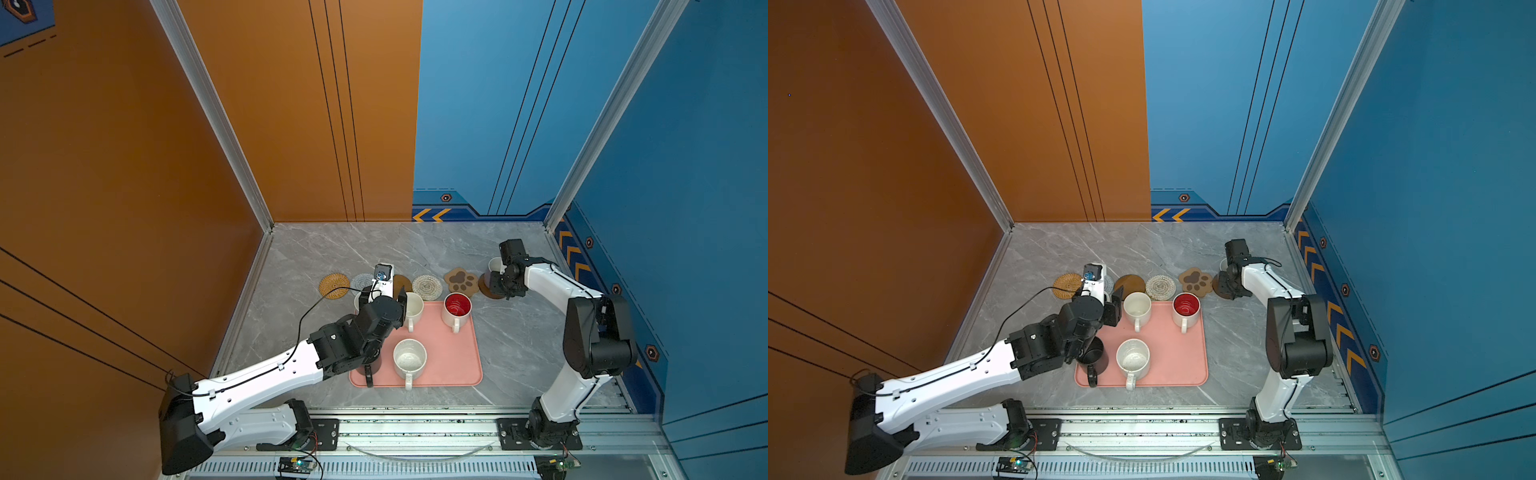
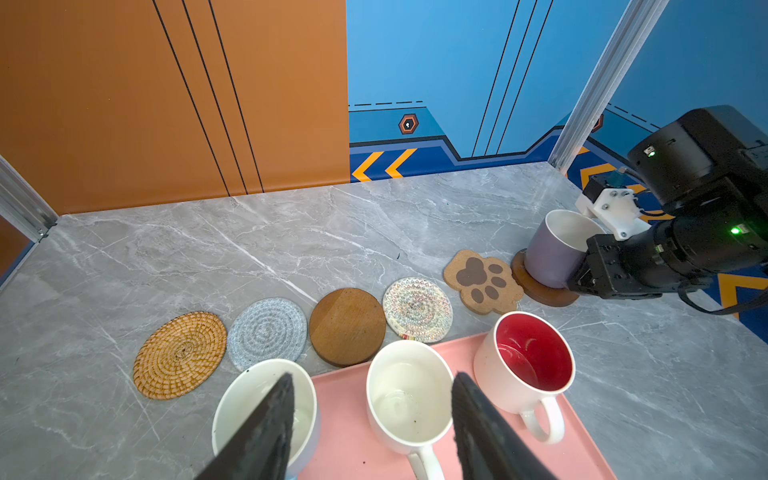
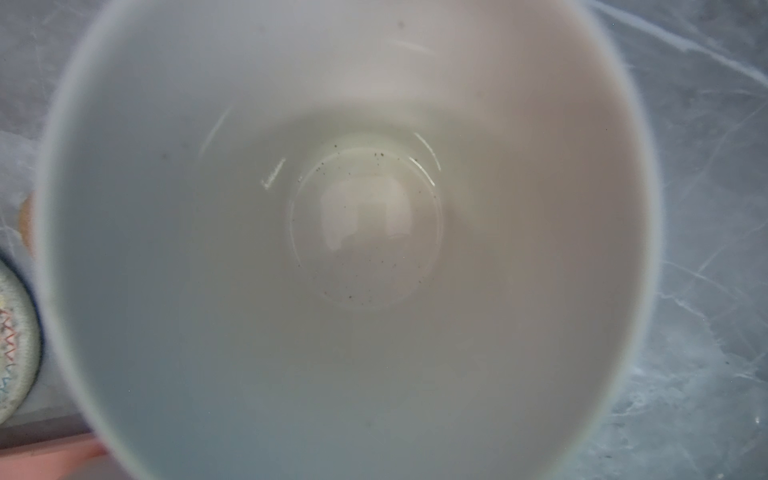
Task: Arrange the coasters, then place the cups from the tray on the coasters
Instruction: 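Lower the mug onto the brown round coaster and open the right gripper, then raise the right gripper off the mug while the left moves over the black mug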
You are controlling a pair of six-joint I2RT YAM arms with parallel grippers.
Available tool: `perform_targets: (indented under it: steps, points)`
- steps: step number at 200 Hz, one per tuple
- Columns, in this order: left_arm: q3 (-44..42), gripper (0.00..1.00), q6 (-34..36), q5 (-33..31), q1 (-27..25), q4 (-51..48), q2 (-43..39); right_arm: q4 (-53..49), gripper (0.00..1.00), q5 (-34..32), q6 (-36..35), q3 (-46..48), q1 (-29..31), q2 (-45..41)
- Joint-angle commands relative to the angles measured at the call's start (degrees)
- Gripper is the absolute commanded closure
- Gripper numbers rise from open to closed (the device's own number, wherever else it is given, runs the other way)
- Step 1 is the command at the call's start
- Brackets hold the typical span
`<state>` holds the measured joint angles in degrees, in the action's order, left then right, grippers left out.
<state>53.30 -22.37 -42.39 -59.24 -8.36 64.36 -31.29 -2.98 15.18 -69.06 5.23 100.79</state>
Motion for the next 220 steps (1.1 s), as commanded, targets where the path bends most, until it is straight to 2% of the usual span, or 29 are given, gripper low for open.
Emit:
perform_targets:
  steps: [1,13,54,127,192,220]
  points:
    - [1.0,0.39,-0.7,0.4,0.6,-0.3,-0.2,2.3,1.0,0.0,-0.8,0.0,0.0,0.0]
    - [1.0,0.39,-0.6,0.4,0.7,-0.3,-0.2,2.1,1.0,0.2,-0.9,0.0,-0.1,0.1]
    - [1.0,0.39,-0.6,0.4,0.6,-0.3,-0.2,1.9,0.88,0.8,-1.0,0.6,0.2,-0.1]
    - [0.7,0.39,-0.8,0.4,0.6,-0.5,-0.9,1.4,0.76,1.1,-1.0,1.0,0.3,-0.2]
    - [-0.1,0.39,-1.1,0.4,0.6,-0.6,-2.2,0.5,0.5,0.4,0.4,3.3,0.5,-3.9]
    - [0.0,0.38,-1.3,0.4,0.7,-1.1,-2.4,0.0,0.46,-0.3,2.2,5.8,0.7,-9.1]
